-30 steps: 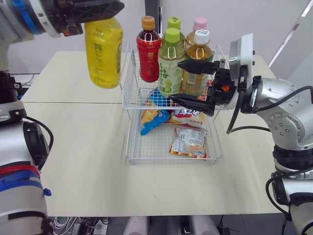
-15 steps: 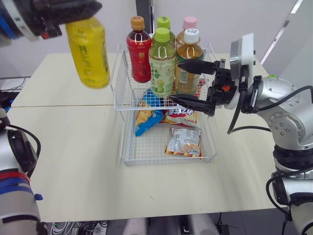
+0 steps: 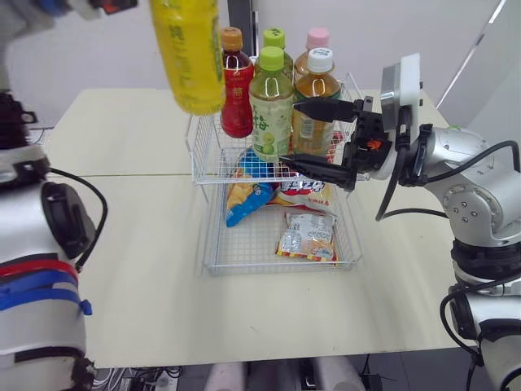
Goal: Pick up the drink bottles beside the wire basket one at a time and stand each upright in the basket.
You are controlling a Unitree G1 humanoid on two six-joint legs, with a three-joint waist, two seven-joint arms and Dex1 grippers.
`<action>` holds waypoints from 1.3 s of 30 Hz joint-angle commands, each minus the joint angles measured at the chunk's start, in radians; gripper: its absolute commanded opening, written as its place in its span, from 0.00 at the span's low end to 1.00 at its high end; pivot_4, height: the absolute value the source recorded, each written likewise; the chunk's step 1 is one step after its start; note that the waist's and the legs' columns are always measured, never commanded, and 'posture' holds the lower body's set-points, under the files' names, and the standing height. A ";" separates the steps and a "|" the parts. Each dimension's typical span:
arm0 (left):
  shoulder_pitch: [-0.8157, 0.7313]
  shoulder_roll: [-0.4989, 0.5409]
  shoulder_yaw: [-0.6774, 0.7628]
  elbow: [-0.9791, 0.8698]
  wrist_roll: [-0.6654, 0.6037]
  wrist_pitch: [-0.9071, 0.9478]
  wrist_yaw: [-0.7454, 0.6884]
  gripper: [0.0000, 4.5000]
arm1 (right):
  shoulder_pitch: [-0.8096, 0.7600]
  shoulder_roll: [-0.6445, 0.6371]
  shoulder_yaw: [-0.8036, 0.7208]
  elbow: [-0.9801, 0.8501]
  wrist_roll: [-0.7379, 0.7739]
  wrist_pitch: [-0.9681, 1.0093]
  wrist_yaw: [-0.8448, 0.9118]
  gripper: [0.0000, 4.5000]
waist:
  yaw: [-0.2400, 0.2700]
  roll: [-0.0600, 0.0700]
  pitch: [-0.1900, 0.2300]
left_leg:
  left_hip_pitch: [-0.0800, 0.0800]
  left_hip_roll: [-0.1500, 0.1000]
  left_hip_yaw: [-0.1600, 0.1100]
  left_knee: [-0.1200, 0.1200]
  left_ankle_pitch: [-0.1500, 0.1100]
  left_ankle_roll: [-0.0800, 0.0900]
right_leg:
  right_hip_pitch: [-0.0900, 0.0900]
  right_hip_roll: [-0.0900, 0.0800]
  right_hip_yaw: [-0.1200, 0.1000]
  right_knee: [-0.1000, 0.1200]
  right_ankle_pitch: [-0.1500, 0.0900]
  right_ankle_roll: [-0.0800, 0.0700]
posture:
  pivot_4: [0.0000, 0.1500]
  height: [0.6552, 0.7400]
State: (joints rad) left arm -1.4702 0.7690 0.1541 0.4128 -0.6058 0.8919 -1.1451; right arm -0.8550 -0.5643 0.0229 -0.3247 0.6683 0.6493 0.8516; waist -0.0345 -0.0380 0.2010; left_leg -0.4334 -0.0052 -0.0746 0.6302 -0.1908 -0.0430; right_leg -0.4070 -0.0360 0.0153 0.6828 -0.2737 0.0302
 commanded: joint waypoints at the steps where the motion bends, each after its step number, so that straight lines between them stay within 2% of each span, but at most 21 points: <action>1: 0.027 -0.004 0.039 -0.068 -0.016 -0.043 0.022 0.31 | -0.009 -0.008 -0.033 -0.044 0.008 -0.008 -0.012 1.00 | -0.006 0.000 0.000 | 0.000 0.000 0.000 0.000 0.000 0.000 | 0.000 0.000 0.000 0.000 0.000 0.000 | 1.00 1.00; 6: 0.162 -0.034 0.054 -0.152 -0.015 -0.074 0.076 0.31 | 0.000 -0.017 -0.043 -0.065 0.017 0.007 -0.027 1.00 | -0.011 0.000 0.000 | 0.000 0.000 0.000 0.000 0.000 0.000 | -0.001 0.000 0.001 0.001 0.000 0.000 | 1.00 1.00; 12: 0.240 -0.084 0.102 -0.191 -0.055 -0.084 0.159 0.31 | 0.008 -0.026 -0.048 -0.077 0.026 0.014 -0.035 1.00 | -0.006 0.000 0.000 | 0.000 0.000 0.000 0.000 0.000 0.000 | -0.001 0.000 0.001 0.001 0.000 0.000 | 1.00 1.00; 15: 0.293 -0.096 0.092 -0.198 -0.031 -0.136 0.163 0.31 | 0.009 -0.030 -0.049 -0.080 0.031 0.014 -0.037 1.00 | -0.005 0.000 0.000 | 0.000 0.000 0.001 0.000 0.000 0.000 | 0.000 0.000 0.001 0.000 0.000 0.000 | 1.00 1.00; 33: 0.353 -0.161 0.069 -0.171 -0.013 -0.263 0.201 0.31 | 0.008 -0.041 -0.054 -0.090 0.045 0.034 -0.044 1.00 | 0.001 0.000 0.000 | 0.000 0.000 0.000 0.000 0.000 0.000 | 0.000 0.000 0.001 0.001 0.000 0.000 | 1.00 1.00; 39: 0.359 -0.156 0.087 -0.202 -0.049 -0.233 0.204 0.73 | 0.011 -0.041 -0.056 -0.093 0.047 0.037 -0.044 1.00 | 0.001 0.000 0.000 | 0.000 0.000 0.000 0.000 0.000 0.000 | 0.000 0.000 0.001 0.001 0.000 0.000 | 1.00 1.00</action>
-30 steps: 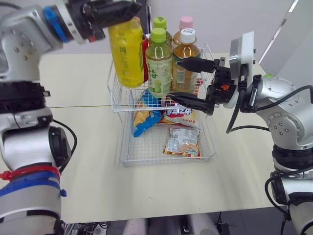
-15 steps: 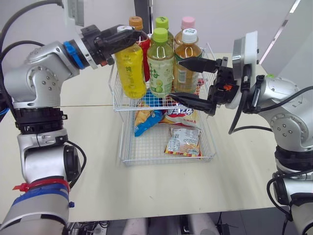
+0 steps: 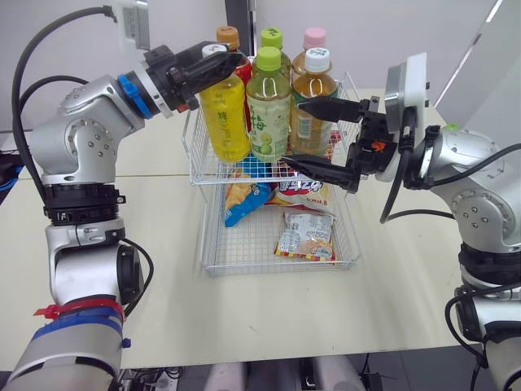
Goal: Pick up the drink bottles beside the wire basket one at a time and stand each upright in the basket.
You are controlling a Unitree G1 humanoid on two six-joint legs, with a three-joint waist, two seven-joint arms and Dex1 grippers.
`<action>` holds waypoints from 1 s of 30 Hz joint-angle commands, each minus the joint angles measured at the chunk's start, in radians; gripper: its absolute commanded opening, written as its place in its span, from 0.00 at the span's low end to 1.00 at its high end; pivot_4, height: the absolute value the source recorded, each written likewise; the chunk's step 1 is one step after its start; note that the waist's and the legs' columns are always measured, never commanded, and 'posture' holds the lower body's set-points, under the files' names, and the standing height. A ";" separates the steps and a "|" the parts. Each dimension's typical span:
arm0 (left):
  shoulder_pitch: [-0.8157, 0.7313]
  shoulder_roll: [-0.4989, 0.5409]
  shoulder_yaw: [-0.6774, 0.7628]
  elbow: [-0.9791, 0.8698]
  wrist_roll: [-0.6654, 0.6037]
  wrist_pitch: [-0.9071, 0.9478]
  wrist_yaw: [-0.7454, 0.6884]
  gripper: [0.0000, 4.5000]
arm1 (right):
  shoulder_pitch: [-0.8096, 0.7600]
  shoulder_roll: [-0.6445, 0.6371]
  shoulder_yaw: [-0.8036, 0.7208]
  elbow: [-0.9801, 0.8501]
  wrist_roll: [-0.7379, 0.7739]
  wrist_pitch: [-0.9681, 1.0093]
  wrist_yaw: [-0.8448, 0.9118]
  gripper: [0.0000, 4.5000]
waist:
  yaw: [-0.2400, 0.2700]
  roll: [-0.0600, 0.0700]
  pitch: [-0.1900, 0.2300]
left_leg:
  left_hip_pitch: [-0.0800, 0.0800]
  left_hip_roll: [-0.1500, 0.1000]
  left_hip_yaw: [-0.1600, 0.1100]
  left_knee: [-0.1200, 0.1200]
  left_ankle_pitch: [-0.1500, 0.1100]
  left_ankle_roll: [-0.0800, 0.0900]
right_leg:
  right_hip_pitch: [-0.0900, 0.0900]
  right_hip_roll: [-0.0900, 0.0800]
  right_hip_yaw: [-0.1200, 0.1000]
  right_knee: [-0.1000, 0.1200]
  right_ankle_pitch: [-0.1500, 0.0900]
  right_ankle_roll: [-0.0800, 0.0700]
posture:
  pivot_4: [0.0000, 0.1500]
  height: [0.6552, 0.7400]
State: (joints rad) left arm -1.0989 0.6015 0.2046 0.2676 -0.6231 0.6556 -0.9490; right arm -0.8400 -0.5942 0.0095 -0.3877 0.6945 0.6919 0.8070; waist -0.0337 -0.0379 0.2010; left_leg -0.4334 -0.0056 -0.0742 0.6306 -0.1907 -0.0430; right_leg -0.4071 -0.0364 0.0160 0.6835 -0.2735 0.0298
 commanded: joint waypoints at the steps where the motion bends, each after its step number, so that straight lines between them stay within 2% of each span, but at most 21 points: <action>1: -0.017 0.014 0.044 -0.065 -0.043 0.012 0.013 0.80 | -0.003 -0.011 -0.043 -0.031 0.022 -0.007 0.001 1.00 | 0.000 0.000 0.000 | 0.000 0.000 0.000 0.000 0.000 0.000 | 0.000 0.000 0.000 0.000 0.000 0.000 | 1.00 1.00; 3: -0.024 0.024 0.059 -0.086 -0.066 0.034 0.019 0.96 | -0.003 -0.012 -0.042 -0.029 0.023 -0.009 0.003 1.00 | -0.001 0.000 0.000 | 0.000 0.000 0.000 0.000 0.000 0.000 | 0.000 0.000 0.000 0.000 0.000 0.000 | 1.00 1.00; 4: -0.027 0.034 0.066 -0.100 -0.077 0.048 0.019 0.99 | -0.004 -0.012 -0.041 -0.027 0.023 -0.010 0.003 1.00 | -0.001 0.000 0.000 | 0.000 0.000 0.000 0.000 0.000 0.000 | 0.000 0.000 0.000 0.000 0.000 0.000 | 1.00 1.00; 11: -0.060 0.154 0.158 -0.146 -0.146 0.140 0.074 0.99 | -0.008 -0.002 -0.038 -0.013 0.047 0.000 0.014 1.00 | -0.004 0.000 0.000 | 0.000 0.000 0.000 0.000 0.000 0.000 | 0.000 0.000 0.000 0.000 0.000 0.000 | 1.00 1.00; 16: -0.025 0.294 0.209 -0.124 -0.100 0.118 0.099 0.99 | -0.044 0.026 -0.078 0.027 0.071 0.007 -0.032 1.00 | -0.005 0.000 0.000 | 0.001 0.000 0.000 0.000 0.000 0.000 | 0.000 0.000 0.000 0.000 0.000 0.000 | 1.00 1.00; 21: 0.059 0.396 0.275 -0.104 -0.072 0.090 0.119 0.99 | -0.119 -0.263 -0.268 0.237 0.092 0.020 0.122 1.00 | 0.015 0.002 0.001 | 0.001 -0.001 0.000 0.000 0.000 0.000 | 0.001 -0.001 -0.001 -0.002 0.000 0.000 | 1.00 1.00; 25: 0.222 0.431 0.361 -0.090 -0.045 0.050 0.124 0.99 | -0.123 -0.341 -0.290 0.373 0.023 -0.053 0.161 1.00 | 0.005 0.002 0.000 | 0.002 0.000 0.002 -0.001 -0.001 0.001 | 0.002 -0.001 0.000 -0.004 0.000 0.000 | 1.00 1.00; 30: 0.460 0.401 0.420 -0.115 -0.011 -0.029 0.117 0.99 | -0.063 -0.386 -0.276 0.542 -0.095 -0.180 0.223 1.00 | -0.005 0.002 0.000 | 0.005 0.001 0.005 -0.001 0.000 0.000 | 0.002 0.000 0.002 -0.001 0.001 -0.003 | 1.00 1.00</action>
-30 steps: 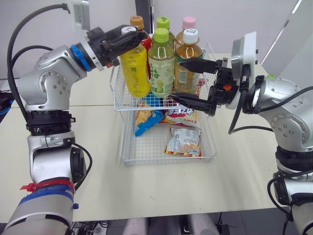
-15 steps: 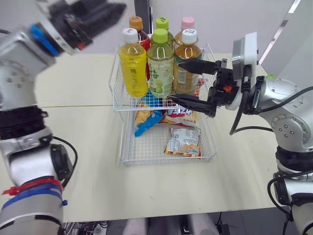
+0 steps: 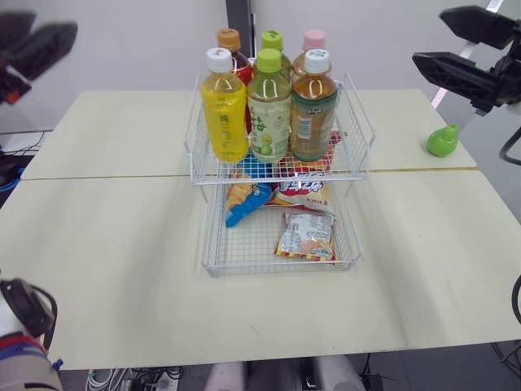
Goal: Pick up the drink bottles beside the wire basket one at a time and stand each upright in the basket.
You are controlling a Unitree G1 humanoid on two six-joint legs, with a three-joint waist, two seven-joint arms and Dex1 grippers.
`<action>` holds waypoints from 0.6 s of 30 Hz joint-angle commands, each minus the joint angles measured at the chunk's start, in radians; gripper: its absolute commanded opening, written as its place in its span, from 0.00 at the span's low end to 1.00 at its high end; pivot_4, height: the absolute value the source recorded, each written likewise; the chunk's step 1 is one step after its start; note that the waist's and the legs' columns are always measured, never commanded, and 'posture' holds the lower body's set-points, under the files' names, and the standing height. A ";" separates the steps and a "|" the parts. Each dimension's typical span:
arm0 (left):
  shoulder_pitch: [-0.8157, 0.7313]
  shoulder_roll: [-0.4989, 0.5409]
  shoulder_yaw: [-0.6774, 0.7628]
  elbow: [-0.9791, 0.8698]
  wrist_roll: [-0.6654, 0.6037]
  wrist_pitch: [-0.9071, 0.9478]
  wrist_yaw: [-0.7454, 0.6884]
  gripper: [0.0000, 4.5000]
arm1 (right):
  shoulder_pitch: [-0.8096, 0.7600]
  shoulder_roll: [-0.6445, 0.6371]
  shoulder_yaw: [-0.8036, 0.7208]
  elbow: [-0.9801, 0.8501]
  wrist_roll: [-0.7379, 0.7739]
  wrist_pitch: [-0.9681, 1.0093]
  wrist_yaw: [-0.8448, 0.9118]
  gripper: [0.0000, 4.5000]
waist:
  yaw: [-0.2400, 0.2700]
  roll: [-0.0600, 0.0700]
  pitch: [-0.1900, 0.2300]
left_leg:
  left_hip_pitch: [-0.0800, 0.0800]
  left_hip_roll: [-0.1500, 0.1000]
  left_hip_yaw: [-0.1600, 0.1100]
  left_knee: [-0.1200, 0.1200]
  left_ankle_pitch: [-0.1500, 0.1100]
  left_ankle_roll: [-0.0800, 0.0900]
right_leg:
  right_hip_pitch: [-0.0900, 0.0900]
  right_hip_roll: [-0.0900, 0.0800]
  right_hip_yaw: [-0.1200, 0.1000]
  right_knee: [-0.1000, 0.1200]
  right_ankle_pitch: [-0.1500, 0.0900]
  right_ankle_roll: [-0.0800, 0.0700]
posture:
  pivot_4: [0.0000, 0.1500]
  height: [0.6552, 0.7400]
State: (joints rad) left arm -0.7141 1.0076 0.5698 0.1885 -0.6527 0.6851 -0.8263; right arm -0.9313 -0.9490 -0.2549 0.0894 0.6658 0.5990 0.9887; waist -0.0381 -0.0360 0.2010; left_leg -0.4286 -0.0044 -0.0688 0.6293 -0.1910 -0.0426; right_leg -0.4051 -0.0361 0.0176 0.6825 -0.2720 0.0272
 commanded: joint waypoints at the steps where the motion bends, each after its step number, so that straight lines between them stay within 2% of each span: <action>1: 0.102 -0.010 0.058 -0.040 0.019 -0.070 -0.005 0.99 | 0.040 -0.035 -0.005 0.083 -0.083 -0.107 0.052 1.00 | -0.001 0.000 0.000 | 0.000 0.001 0.001 0.000 0.000 0.000 | 0.000 0.000 0.000 0.000 0.000 0.000 | 1.00 1.00; 10: 0.515 -0.164 0.063 -0.131 0.083 -0.224 -0.011 0.99 | 0.305 0.030 0.047 0.281 -0.276 -0.398 0.089 1.00 | 0.002 0.000 0.000 | 0.000 0.002 0.004 0.000 0.000 0.000 | -0.001 -0.002 0.004 -0.001 0.000 0.000 | 1.00 1.00; 14: 0.589 -0.265 0.025 -0.170 0.138 -0.272 0.090 0.99 | 0.389 0.085 0.069 0.385 -0.387 -0.555 0.004 1.00 | 0.007 0.000 0.000 | 0.001 0.003 0.004 0.000 0.000 0.000 | 0.000 -0.001 0.003 0.000 0.000 0.000 | 1.00 1.00; 18: 0.606 -0.298 -0.061 -0.154 0.251 -0.323 0.172 0.99 | 0.458 0.136 0.070 0.447 -0.429 -0.646 -0.039 1.00 | 0.014 0.000 -0.001 | 0.002 0.001 0.004 0.000 0.000 0.000 | 0.002 -0.002 0.004 0.000 0.001 0.001 | 1.00 1.00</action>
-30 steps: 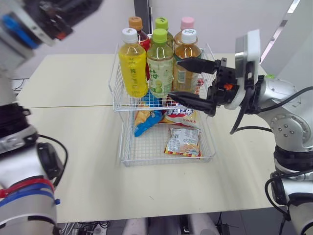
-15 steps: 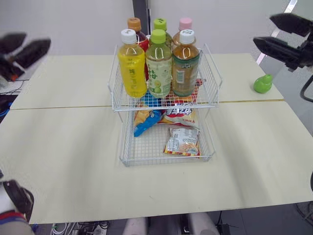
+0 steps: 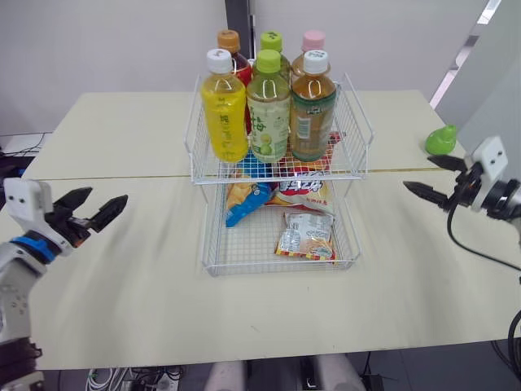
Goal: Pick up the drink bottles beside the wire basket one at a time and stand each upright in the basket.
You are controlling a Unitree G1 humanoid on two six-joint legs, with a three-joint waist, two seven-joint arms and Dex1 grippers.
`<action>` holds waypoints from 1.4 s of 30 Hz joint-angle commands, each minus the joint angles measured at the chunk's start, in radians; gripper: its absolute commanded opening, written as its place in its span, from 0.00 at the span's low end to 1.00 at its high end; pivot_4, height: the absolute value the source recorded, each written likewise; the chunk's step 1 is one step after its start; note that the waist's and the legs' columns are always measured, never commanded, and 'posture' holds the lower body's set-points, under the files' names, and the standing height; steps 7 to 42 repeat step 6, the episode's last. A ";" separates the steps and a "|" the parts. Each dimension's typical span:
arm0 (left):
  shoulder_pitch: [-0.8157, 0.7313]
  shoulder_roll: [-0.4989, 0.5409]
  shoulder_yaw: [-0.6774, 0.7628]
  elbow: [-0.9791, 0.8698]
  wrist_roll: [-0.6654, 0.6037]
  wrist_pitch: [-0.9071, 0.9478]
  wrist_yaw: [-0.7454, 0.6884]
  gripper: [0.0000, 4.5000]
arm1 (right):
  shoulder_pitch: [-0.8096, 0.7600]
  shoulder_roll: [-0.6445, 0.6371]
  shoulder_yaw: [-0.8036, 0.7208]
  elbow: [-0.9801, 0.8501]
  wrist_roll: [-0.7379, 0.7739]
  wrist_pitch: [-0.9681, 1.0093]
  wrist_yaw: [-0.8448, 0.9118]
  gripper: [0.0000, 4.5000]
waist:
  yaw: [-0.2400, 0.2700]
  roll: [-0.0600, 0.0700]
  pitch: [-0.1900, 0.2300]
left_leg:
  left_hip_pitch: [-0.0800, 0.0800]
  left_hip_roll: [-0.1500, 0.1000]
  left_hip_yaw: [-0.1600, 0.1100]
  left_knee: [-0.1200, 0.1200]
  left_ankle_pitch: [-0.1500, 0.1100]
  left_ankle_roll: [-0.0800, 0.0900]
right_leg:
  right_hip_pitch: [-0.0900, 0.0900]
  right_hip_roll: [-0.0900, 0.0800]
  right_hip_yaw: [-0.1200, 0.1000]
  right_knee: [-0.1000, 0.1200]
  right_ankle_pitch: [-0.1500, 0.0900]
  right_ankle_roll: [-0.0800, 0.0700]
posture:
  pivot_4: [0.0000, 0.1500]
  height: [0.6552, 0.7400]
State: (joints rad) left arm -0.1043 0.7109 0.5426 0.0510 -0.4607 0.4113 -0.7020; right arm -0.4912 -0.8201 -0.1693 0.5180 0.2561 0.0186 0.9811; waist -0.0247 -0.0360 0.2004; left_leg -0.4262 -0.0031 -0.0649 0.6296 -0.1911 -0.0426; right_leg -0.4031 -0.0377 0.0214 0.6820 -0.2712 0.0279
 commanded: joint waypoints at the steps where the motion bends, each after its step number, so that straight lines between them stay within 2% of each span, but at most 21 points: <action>1: -0.006 -0.006 -0.043 -0.009 0.071 -0.066 0.058 0.99 | 0.024 0.018 -0.019 0.027 -0.022 -0.075 -0.042 1.00 | 0.000 0.000 0.000 | 0.000 0.000 0.000 0.000 0.000 0.000 | 0.000 0.000 0.000 0.000 0.000 0.000 | 1.00 1.00; 6: -0.023 -0.012 -0.051 0.030 0.078 -0.091 0.078 0.99 | 0.027 0.054 -0.030 0.029 -0.020 -0.085 -0.082 1.00 | -0.005 0.000 0.000 | 0.000 0.000 0.001 0.000 0.000 0.000 | 0.000 0.001 0.001 0.000 0.000 0.000 | 1.00 1.00; 42: -0.023 -0.012 -0.051 0.030 0.078 -0.091 0.078 0.99 | 0.027 0.054 -0.030 0.029 -0.020 -0.085 -0.082 1.00 | -0.005 0.000 0.000 | 0.000 0.000 0.001 0.000 0.000 0.000 | 0.000 0.001 0.001 0.000 0.000 0.000 | 1.00 1.00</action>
